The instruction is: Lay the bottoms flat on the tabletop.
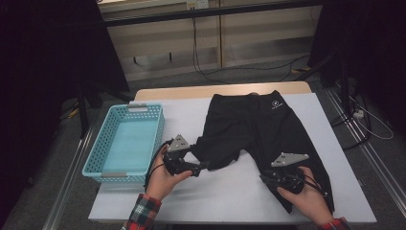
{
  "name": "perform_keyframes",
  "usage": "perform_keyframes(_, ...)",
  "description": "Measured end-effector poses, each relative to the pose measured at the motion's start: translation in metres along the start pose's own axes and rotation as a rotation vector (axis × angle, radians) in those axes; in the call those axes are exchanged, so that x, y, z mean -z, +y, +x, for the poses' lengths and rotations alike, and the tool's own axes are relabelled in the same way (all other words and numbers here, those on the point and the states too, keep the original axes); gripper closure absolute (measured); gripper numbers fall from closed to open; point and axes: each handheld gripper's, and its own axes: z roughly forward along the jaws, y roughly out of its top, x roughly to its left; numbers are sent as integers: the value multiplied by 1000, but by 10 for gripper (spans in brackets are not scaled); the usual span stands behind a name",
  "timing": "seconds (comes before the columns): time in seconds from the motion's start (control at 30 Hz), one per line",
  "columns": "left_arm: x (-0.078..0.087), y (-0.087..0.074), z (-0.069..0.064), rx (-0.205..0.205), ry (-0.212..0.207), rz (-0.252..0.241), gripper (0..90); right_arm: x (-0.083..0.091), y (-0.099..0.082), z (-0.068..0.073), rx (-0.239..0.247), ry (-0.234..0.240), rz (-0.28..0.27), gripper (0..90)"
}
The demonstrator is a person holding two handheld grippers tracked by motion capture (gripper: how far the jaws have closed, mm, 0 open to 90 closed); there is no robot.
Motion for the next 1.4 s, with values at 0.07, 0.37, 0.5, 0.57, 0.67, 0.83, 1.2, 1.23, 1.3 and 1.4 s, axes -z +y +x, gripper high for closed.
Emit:
perform_keyframes(0.07,0,0,0,0,1,-1,150,7,0,-8,-13,-17,-24,608)
perform_keyframes(0.37,0,0,-1,1,-3,1,150,40,-23,-51,-93,-176,-21,552)
perform_keyframes(0.5,-1,1,-2,-5,-11,0,150,52,-36,-61,-131,-209,-8,551)
perform_keyframes(0.57,-1,1,-2,-8,-11,0,151,58,-44,-64,-143,-219,1,558)
perform_keyframes(0.67,-1,1,-3,-13,-12,2,151,65,-55,-68,-166,-225,21,608)
perform_keyframes(0.83,-1,3,-4,-15,-11,-5,151,78,-69,-69,-164,-243,41,649)
perform_keyframes(1.2,-1,4,-4,-13,-9,-13,151,91,-89,-79,-215,-274,41,625)
perform_keyframes(1.23,-1,4,-4,-16,-9,-12,151,91,-89,-78,-216,-274,42,653)
perform_keyframes(1.3,-1,5,-3,-13,-10,-13,152,92,-89,-78,-209,-252,47,845)
perform_keyframes(1.4,-1,4,-3,-15,-9,-14,152,93,-90,-80,-242,-211,44,900)
